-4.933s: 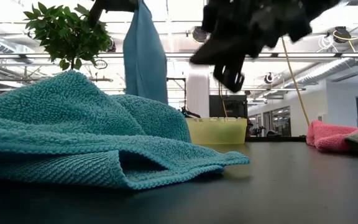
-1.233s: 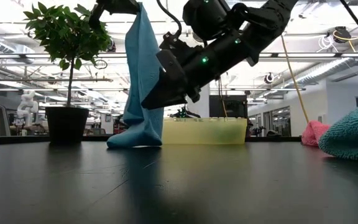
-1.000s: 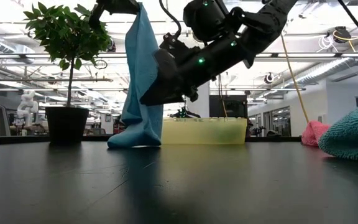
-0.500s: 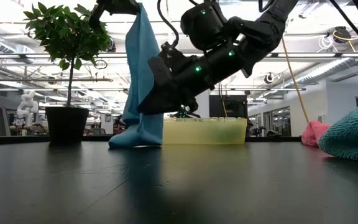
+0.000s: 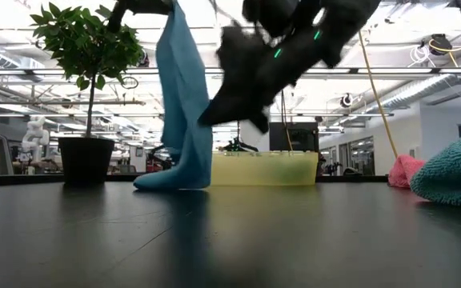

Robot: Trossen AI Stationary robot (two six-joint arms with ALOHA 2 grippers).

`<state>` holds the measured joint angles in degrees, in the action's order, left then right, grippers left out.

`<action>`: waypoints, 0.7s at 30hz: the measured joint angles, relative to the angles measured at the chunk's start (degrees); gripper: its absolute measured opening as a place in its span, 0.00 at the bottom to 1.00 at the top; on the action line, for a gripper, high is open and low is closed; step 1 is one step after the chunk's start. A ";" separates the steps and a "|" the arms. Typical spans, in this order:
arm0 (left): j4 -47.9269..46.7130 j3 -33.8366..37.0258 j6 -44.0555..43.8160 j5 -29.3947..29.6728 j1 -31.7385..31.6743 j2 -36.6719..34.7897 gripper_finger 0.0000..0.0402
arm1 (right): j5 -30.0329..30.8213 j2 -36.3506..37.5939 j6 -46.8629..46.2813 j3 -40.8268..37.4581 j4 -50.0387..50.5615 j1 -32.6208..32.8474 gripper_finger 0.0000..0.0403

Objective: Fold microfiber towels
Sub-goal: Fold the left blue microfiber cloth

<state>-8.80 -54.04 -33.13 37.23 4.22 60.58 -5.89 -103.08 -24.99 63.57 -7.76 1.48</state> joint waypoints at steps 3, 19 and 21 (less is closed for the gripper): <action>-6.74 0.00 -3.29 -2.57 1.09 -2.84 0.00 | -1.90 7.30 1.87 0.00 9.39 0.75 0.00; -19.85 -0.02 -18.40 -25.08 6.67 -5.10 0.00 | -1.35 34.78 6.91 0.09 26.23 -5.84 0.00; -22.33 -0.04 -20.24 -24.36 6.68 -4.03 0.00 | -1.52 34.95 5.64 0.09 29.06 -6.03 0.00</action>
<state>-31.13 -54.08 -53.37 12.87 10.90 56.55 -7.41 -68.13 -19.35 63.66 21.29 -4.55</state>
